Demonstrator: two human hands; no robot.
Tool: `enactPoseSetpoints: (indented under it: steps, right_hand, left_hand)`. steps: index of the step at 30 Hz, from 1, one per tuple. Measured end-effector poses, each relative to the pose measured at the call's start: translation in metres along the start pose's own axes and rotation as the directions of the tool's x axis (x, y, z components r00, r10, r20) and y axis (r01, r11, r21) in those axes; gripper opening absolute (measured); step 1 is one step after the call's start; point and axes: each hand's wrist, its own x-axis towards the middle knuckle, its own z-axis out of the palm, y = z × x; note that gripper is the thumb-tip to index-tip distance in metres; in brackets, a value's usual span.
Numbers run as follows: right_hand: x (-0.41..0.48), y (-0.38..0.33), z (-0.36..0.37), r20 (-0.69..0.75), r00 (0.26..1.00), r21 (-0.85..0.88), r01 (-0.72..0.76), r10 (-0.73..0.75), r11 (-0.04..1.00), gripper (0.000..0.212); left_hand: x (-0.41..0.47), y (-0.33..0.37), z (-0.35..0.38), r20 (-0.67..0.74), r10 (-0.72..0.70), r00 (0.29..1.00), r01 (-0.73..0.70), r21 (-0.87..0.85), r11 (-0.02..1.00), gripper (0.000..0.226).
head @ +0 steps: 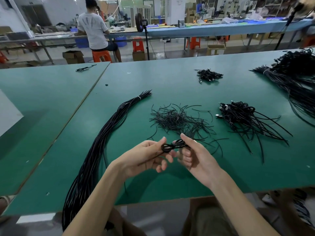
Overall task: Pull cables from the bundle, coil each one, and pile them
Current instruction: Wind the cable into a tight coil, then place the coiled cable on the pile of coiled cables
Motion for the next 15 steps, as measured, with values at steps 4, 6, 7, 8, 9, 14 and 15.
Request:
enactPoseSetpoints:
  steps: [4, 6, 7, 8, 9, 14, 15]
  right_hand:
    - [0.000, 0.005, -0.001, -0.036, 0.999, 0.042, 0.014, -0.012, 0.999, 0.053]
    - [0.000, 0.008, 0.002, -0.056, 0.998, 0.103, 0.011, -0.005, 0.995, 0.057]
    - [0.001, 0.009, 0.005, -0.061, 0.998, 0.111, 0.015, -0.009, 0.994, 0.052]
    - [0.000, 0.010, 0.009, -0.066, 0.998, 0.098, 0.028, -0.021, 0.995, 0.044]
    - [0.000, 0.011, 0.012, -0.075, 0.996, 0.069, 0.044, -0.039, 0.997, 0.035]
    - [0.001, 0.018, 0.019, -0.182, 0.981, 0.040, 0.082, -0.073, 0.996, 0.024]
    - [0.002, 0.019, 0.018, -0.195, 0.978, 0.044, 0.078, -0.068, 0.996, 0.024]
  left_hand:
    - [0.007, 0.006, 0.000, 0.057, 0.030, 0.998, -0.036, 0.106, 0.994, 0.035]
    - [0.014, 0.012, 0.004, 0.017, 0.041, 0.999, -0.042, 0.102, 0.994, 0.035]
    - [0.020, 0.016, 0.006, -0.018, 0.054, 0.998, -0.052, 0.098, 0.994, 0.036]
    - [0.027, 0.020, 0.010, -0.058, 0.066, 0.996, -0.061, 0.097, 0.993, 0.037]
    - [0.037, 0.025, 0.015, -0.104, 0.075, 0.992, -0.065, 0.100, 0.993, 0.039]
    - [0.104, 0.053, 0.050, -0.265, 0.090, 0.960, -0.036, 0.201, 0.979, 0.029]
    - [0.122, 0.056, 0.059, -0.274, 0.102, 0.956, -0.040, 0.222, 0.974, 0.029]
